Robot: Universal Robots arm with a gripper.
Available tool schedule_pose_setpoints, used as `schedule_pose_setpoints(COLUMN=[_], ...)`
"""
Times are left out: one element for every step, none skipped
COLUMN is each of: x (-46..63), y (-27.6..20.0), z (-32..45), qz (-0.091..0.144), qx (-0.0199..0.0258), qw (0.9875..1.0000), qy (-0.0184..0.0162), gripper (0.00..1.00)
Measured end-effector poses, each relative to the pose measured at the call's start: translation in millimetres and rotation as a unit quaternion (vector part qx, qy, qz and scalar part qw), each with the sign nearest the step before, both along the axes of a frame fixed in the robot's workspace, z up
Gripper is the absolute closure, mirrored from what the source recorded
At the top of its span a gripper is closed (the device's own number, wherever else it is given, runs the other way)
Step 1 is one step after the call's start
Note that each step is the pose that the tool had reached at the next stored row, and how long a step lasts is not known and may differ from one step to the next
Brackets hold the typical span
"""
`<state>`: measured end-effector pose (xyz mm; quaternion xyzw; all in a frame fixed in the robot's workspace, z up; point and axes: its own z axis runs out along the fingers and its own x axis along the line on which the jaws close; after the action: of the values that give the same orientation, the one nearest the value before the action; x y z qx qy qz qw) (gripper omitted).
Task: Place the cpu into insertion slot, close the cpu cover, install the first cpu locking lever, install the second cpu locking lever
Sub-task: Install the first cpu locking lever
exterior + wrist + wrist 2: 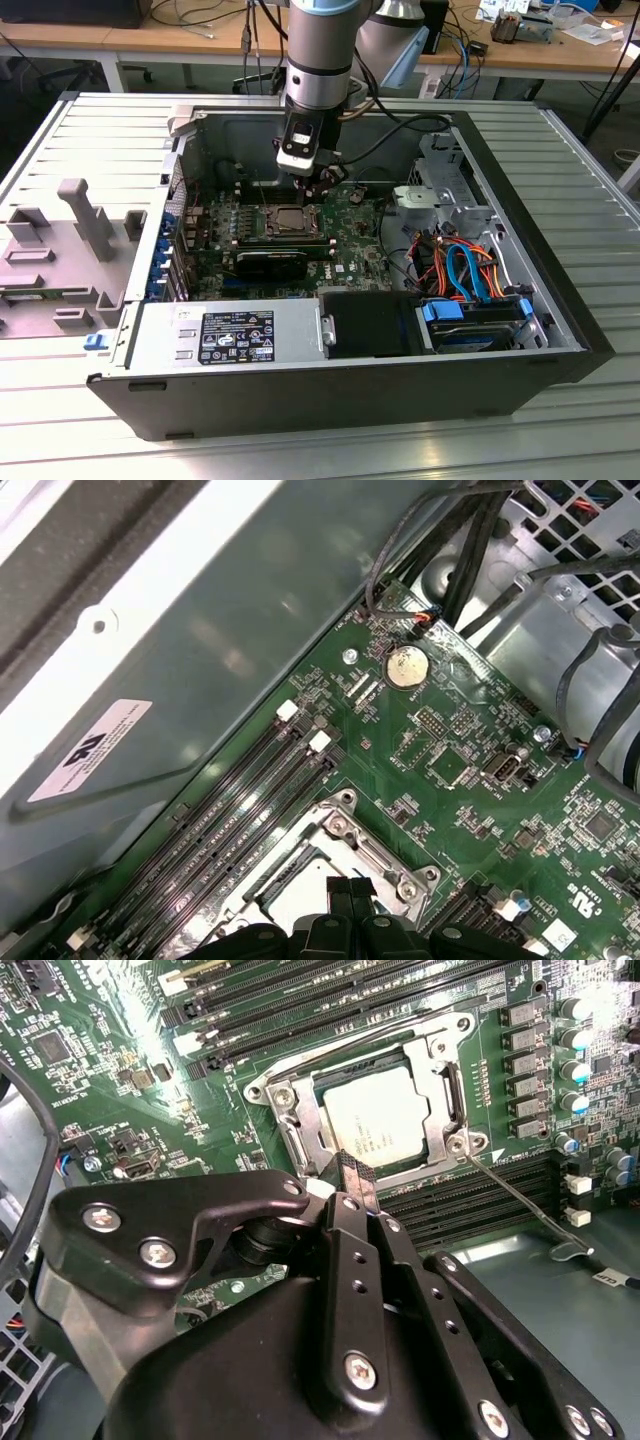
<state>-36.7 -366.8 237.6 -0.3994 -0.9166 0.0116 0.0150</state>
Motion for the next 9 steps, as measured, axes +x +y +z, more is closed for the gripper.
schedule_pose_setpoints(x=[0.0, 0.0, 0.0, 0.0, 0.0, 0.0, 0.0, 0.0, 0.0], y=[0.0, 0.0, 0.0, 0.0, 0.0, 0.0, 0.0, 0.0, 0.0], z=[0.0, 0.0, 0.0, 0.0, 0.0, 0.0, 0.0, 0.0, 0.0], qz=[0.001, 0.001, 0.002, 0.002, 0.003, 0.004, 0.005, 0.006, 0.006], qx=[0.0001, 0.0002, 0.0004, 0.0005, 0.0009, 0.0012, 0.0016, 0.0018, 0.0019], qw=[1.0, 1.0, 1.0, 1.0, 1.0, 1.0, 1.0, 1.0, 1.0], qy=[0.0, 0.0, 0.0, 0.0, 0.0, 0.0, 0.0, 0.0, 0.0], gripper=[0.89, 0.89, 0.89, 0.89, 0.89, 0.89, 0.89, 0.89, 0.89])
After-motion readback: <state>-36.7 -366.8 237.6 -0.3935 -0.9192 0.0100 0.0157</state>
